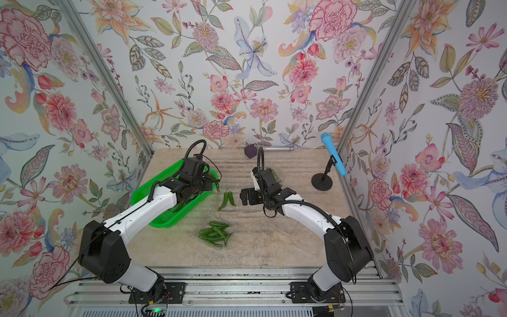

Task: Take small green peppers out of containers
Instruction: Place the green pepper in the basket.

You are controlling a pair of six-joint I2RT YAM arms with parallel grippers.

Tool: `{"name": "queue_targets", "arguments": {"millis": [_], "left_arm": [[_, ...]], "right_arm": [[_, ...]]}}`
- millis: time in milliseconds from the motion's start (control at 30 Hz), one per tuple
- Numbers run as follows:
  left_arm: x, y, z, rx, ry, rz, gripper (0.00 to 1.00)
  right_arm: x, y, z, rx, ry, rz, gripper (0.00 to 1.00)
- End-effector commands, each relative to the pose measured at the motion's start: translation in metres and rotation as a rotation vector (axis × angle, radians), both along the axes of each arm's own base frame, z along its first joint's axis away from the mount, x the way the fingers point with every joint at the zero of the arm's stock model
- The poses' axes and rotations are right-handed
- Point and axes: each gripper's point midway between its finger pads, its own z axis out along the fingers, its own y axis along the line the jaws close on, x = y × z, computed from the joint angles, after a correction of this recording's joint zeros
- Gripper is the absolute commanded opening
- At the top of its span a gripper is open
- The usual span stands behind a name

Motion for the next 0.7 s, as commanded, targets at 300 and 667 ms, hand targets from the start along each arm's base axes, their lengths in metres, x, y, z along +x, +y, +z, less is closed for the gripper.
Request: {"name": "queue_targets", "arguments": {"millis": [300,667], "left_arm": [[-0.015,0.128,-0.029,0.085,0.076,0.202,0.3],[-0.018,0.128,-0.018,-0.029,0.002,0.192,0.37]], "right_arm": [[0.012,0.083,-0.041,-0.032,0.122,0.072,0.96],[0.018,0.11,-0.081,-0.039,0.219,0.046,0.66]]}}
